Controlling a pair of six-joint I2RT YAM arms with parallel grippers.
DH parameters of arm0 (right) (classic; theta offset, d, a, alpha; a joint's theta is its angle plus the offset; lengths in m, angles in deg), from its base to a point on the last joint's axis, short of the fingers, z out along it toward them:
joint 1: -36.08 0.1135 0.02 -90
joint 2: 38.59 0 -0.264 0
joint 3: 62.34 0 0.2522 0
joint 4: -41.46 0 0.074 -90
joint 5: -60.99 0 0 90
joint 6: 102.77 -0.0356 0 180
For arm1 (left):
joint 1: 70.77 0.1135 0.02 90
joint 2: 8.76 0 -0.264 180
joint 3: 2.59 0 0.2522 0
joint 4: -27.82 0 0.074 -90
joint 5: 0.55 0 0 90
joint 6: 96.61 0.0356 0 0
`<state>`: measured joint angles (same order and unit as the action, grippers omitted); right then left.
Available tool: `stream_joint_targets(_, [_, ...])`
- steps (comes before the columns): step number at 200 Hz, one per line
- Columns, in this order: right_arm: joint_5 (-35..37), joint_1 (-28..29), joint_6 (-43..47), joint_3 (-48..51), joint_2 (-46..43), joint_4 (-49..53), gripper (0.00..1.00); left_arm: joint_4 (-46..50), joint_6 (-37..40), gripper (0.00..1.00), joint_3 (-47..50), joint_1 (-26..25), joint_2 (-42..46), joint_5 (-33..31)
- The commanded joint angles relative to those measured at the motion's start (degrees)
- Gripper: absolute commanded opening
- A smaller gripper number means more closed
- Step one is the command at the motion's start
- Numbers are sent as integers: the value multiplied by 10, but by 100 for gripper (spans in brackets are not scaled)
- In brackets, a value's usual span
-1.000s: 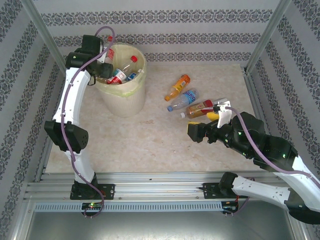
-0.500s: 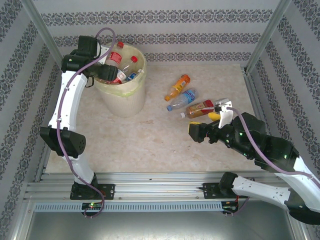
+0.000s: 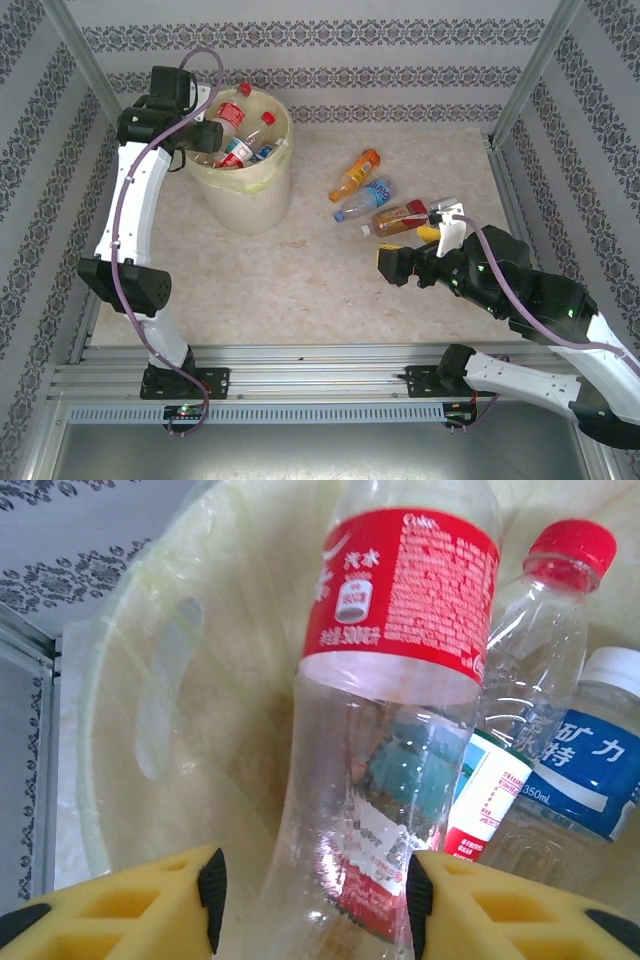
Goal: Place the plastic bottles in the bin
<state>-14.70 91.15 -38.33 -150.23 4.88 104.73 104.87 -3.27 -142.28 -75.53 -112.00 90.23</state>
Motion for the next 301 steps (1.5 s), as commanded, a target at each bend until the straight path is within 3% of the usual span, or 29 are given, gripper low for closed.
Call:
stream_joint_targets(1, [11,-7,3,-8,1,2,98,37,-25,51,-15,2,2,-36])
stream_joint_targets(16, [12,-7,4,-10,1,5,98,50,-34,47,-29,1,-12,-39])
stream_joint_targets(43, [16,-8,2,-7,-2,6,98,50,-51,42,-48,-4,-16,40])
stream_joint_targets(98, [10,-11,1,0,3,0,98,53,-51,43,-48,-39,-37,50])
stream_joint_targets(150, [16,-12,-3,5,-12,7,98,69,-67,41,-75,-39,-90,-57])
stream_joint_targets(185, [19,-13,-5,9,-18,9,98,80,-70,40,-84,-39,-118,-80])
stream_joint_targets(259, [16,-14,-6,14,-15,3,98,53,-89,45,-109,-39,-84,-8])
stream_joint_targets(301, [42,-16,-27,6,1,25,98,42,-114,49,-107,-39,-69,69])
